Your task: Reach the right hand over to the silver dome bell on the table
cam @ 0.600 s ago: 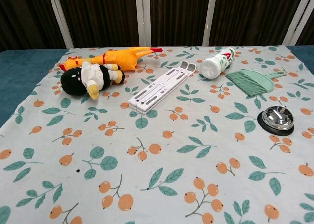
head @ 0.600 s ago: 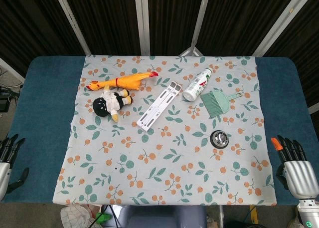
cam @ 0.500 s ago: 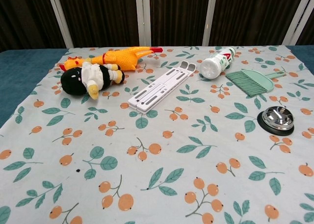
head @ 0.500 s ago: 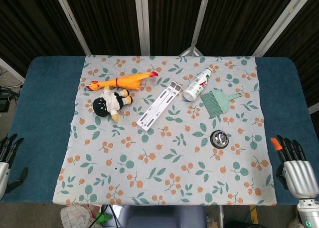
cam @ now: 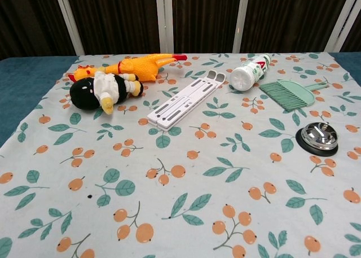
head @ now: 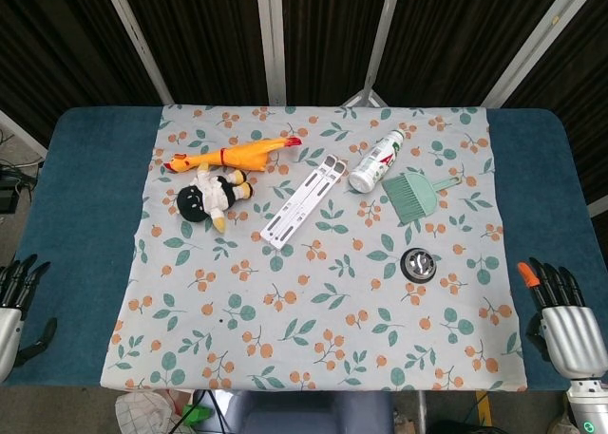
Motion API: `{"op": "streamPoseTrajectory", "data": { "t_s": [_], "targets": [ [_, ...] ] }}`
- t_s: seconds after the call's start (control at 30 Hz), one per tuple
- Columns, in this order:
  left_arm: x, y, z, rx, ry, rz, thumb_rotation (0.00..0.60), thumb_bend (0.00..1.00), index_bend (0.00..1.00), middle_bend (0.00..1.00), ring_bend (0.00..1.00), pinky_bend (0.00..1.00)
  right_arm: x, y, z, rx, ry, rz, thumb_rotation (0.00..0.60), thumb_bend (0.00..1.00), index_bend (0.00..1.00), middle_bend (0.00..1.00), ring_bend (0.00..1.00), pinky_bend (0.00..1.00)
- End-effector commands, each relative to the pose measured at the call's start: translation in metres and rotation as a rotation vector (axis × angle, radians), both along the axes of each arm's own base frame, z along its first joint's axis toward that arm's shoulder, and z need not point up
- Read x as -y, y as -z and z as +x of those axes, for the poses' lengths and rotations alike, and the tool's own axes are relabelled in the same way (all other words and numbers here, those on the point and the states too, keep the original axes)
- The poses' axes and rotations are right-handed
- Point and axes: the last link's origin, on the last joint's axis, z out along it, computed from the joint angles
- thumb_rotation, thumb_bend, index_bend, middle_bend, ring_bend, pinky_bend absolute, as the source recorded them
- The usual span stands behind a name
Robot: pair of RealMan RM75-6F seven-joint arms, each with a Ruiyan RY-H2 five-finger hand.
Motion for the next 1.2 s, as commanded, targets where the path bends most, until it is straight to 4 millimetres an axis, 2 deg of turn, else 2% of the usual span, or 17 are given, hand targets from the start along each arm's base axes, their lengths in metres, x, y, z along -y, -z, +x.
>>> {"op": "streamPoseTrajectory", "data": {
  "t_s": [0.03,0.33,0.73,0.9,1.2],
  "targets": [
    [0.001,0.0,0.003,0.002,0.01,0.002,0.6,0.53,0.09,0.0,0.0,0.0,-0.001,0.001,0.001,-0.002,-0.002,0.01,0.6,1.0,0.0,0.0,0.0,0.0],
    [0.004,-0.002,0.002,-0.009,-0.002,0.014,0.6,0.52,0.09,0.0,0.0,0.0,0.009,0.01,0.001,0.017,0.0,0.059,0.6,1.0,0.0,0.0,0.0,0.0],
    [-0.001,0.006,0.002,-0.02,-0.006,-0.011,0.6,0.52,0.09,0.0,0.0,0.0,0.071,0.03,0.02,0.024,-0.027,0.108,0.6,1.0,0.0,0.0,0.0,0.0],
    [-0.004,0.008,0.001,-0.027,-0.015,-0.014,0.6,0.52,0.09,0.0,0.0,0.0,0.095,0.052,0.035,0.066,-0.026,0.152,0.6,1.0,0.0,0.0,0.0,0.0],
    [-0.006,0.011,0.0,-0.037,-0.024,-0.02,0.6,0.52,0.09,0.0,0.0,0.0,0.113,0.096,0.053,0.126,-0.015,0.239,0.6,1.0,0.0,0.0,0.0,0.0]
  ]
}}
